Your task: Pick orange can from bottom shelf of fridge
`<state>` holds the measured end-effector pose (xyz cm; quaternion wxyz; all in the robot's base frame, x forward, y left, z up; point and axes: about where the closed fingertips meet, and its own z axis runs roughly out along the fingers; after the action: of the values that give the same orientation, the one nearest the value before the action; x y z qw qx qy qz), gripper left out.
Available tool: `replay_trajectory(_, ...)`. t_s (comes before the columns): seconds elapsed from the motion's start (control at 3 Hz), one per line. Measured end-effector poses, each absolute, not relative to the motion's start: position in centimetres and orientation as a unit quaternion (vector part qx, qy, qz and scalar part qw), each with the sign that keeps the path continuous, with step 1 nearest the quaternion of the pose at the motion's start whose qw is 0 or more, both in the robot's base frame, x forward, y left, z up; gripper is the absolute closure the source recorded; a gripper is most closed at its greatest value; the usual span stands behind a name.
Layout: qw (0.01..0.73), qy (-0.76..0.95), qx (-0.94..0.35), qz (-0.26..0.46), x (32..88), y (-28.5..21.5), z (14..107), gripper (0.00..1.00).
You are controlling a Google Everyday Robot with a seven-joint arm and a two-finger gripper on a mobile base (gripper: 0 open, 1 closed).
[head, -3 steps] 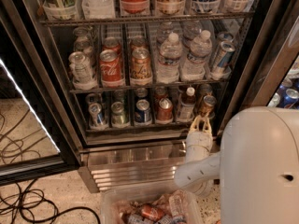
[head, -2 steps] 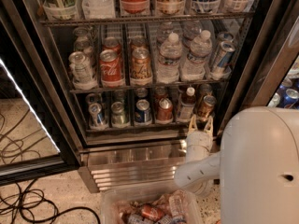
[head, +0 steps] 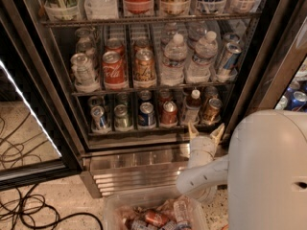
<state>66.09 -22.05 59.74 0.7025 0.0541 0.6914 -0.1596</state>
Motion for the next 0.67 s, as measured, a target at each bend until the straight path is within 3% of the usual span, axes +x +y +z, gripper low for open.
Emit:
replay_trajectory(0.33,0.702,0.692,0.054,-0.160,66.09,-22.04,59.73,0.26)
replay_trajectory(0.67,0.704,0.689,0.054,-0.164,66.48,-22.13,59.71,0.49)
